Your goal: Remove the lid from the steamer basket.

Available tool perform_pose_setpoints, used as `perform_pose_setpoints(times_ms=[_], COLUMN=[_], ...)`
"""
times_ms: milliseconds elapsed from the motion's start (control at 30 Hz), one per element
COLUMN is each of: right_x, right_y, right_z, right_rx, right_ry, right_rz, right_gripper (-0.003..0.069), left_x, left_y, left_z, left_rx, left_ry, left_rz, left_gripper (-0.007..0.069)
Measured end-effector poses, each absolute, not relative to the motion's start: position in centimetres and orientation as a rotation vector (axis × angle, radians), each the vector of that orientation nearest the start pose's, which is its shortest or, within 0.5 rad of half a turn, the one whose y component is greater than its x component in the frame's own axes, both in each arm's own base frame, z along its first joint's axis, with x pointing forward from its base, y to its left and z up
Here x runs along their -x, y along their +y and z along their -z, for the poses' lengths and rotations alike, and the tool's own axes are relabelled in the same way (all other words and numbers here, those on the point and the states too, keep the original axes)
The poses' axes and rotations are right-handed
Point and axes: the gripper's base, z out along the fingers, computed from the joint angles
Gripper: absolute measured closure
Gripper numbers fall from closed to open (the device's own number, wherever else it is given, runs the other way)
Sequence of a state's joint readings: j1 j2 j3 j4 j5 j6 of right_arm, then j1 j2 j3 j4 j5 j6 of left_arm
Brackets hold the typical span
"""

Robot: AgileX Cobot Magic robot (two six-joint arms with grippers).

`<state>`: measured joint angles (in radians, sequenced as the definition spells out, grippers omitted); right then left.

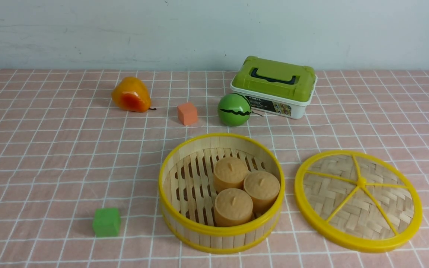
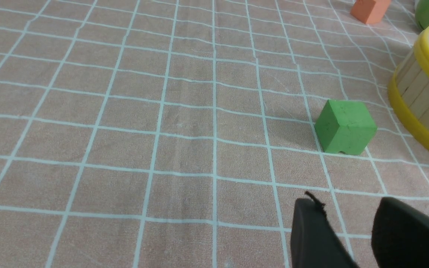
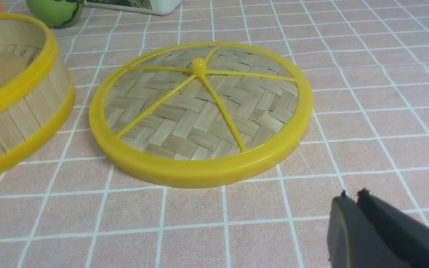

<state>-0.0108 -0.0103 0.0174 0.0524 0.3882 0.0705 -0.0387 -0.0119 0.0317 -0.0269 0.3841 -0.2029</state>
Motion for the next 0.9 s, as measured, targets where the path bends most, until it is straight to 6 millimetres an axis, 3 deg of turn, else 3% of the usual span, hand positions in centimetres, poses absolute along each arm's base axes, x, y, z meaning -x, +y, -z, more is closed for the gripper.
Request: perform_pose_setpoints(times_ms=[900], right_x=[-5.21], right_y=[0.12], right_z=[-17.31], right_rx=[-0.108], right_ry=[1.876], right_rz=[-0.093], right_gripper=[0.0615], left_x=[-5.22], left_y=[-0.29], left_z=[-16.87], left_rx=[0.172], left_ry=[1.884], left_rz=[0.192], left_gripper=[0.0386])
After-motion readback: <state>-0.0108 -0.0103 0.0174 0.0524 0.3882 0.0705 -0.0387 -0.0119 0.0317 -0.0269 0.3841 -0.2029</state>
